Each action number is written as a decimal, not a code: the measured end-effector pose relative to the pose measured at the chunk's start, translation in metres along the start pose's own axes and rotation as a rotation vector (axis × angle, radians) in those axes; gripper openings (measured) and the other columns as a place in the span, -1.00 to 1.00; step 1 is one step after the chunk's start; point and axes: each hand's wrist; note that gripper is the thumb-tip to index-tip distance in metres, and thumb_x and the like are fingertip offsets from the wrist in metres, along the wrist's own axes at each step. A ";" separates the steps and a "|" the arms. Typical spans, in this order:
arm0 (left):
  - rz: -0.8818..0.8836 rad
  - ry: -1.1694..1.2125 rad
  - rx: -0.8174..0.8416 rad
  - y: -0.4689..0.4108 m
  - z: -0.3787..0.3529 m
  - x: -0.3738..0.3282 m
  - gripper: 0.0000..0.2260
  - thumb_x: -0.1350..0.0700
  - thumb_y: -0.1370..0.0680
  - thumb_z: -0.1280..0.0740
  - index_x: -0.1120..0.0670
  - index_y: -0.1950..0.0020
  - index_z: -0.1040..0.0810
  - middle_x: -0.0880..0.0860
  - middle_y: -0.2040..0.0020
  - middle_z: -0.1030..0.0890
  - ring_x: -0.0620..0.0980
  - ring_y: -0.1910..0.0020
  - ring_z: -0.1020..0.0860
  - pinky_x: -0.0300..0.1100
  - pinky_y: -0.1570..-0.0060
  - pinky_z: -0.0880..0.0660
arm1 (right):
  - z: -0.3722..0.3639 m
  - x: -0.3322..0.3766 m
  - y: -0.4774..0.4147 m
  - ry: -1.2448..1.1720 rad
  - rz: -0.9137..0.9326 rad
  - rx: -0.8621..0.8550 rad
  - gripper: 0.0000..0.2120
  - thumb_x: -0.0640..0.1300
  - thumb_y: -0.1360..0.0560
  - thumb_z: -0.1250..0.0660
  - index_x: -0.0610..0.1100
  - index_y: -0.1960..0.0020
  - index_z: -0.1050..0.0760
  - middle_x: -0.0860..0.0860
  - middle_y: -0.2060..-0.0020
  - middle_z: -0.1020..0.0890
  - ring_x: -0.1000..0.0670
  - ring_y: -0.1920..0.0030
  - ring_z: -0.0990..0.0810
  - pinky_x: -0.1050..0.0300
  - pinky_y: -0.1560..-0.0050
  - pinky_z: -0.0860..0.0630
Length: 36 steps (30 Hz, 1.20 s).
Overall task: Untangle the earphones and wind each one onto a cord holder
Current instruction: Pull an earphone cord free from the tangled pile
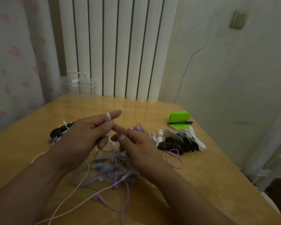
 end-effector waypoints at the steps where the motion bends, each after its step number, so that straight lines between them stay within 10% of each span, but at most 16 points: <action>1: -0.025 -0.059 -0.036 0.000 -0.001 0.001 -0.69 0.04 -0.66 -0.28 -0.12 -0.38 -0.63 0.34 0.06 -0.64 0.01 0.36 -0.35 -0.22 0.17 -0.45 | -0.002 0.001 0.001 0.065 0.023 -0.002 -0.76 -0.03 -0.72 -0.24 -0.05 -0.20 -0.66 0.05 0.14 -0.67 0.12 0.18 -0.59 0.02 0.07 -0.56; 6: -0.127 -0.188 -0.156 0.002 -0.012 0.004 -0.70 0.13 -0.71 -0.25 -0.18 -0.37 -0.55 -0.16 -0.11 -0.74 -0.21 0.45 -0.52 -0.38 0.32 -0.50 | -0.009 0.008 0.005 0.224 0.061 0.054 -0.71 -0.06 -0.73 -0.20 -0.01 -0.38 -0.58 0.06 -0.09 -0.69 0.13 -0.01 -0.62 0.03 -0.10 -0.57; 7: -0.134 -0.222 -0.163 0.002 -0.013 0.006 -0.70 0.13 -0.71 -0.26 -0.20 -0.36 -0.55 -0.20 -0.12 -0.73 -0.24 -0.09 -0.47 -0.39 0.24 -0.51 | -0.009 0.009 0.005 0.245 0.070 0.059 -0.71 -0.07 -0.73 -0.20 -0.02 -0.38 -0.57 0.05 -0.13 -0.69 0.13 -0.04 -0.62 0.03 -0.11 -0.57; 13: -0.167 -0.632 -0.057 0.000 -0.002 0.020 -0.67 -0.07 -0.67 -0.24 -0.27 -0.44 -0.51 -0.47 -0.20 -0.58 -0.37 -0.26 -0.55 -0.27 -0.23 -0.50 | -0.006 0.005 0.003 0.251 0.120 -0.072 -0.84 -0.04 -0.68 -0.30 -0.05 0.03 -0.57 0.11 0.31 -0.55 0.17 0.26 -0.54 0.23 0.29 -0.39; 18: -0.151 -0.668 0.175 -0.002 0.003 0.017 -0.73 -0.14 -0.67 -0.17 -0.06 -0.06 -0.61 -0.15 0.13 -0.58 -0.13 0.08 -0.57 -0.09 0.09 -0.50 | 0.007 0.006 -0.001 -0.146 0.023 -0.127 -0.94 -0.23 -0.60 -0.34 -0.13 0.02 -0.59 0.06 0.34 -0.56 0.06 0.34 -0.55 -0.05 0.25 -0.62; 23: -0.150 -0.659 0.267 -0.001 0.005 0.008 -0.75 -0.12 -0.68 -0.20 -0.04 0.08 -0.55 -0.04 0.24 -0.50 -0.06 0.25 -0.48 -0.05 0.20 -0.45 | 0.009 0.010 -0.004 -0.569 -0.057 -0.005 -0.83 -0.42 -0.56 -0.24 -0.20 -0.07 -0.48 -0.14 0.26 -0.54 0.07 0.49 -0.32 0.13 0.44 -0.40; 29: 0.076 -0.461 0.386 -0.004 0.012 -0.016 -0.71 -0.04 -0.73 -0.22 -0.01 -0.03 -0.71 -0.08 0.31 -0.43 -0.12 0.34 -0.37 -0.22 0.28 -0.37 | 0.017 0.008 -0.003 -0.576 -0.002 0.022 -0.88 -0.37 -0.62 -0.30 -0.26 -0.15 -0.48 -0.08 0.28 -0.58 0.08 0.50 -0.22 0.23 0.52 -0.21; 36: 0.148 0.093 0.481 -0.013 -0.004 -0.031 -0.60 0.00 -0.70 -0.28 0.34 -0.28 -0.58 0.44 0.18 -0.44 -0.08 0.48 -0.26 -0.05 0.29 -0.11 | 0.025 0.003 -0.007 -0.642 0.045 -0.004 -0.86 -0.08 -0.54 -0.43 -0.15 0.00 -0.59 -0.07 0.32 -0.45 0.05 0.43 -0.23 0.19 0.46 -0.18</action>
Point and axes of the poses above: each hand's wrist, its own y-axis away from the middle knuckle, its own z-axis out of the back of the hand, x = y × z
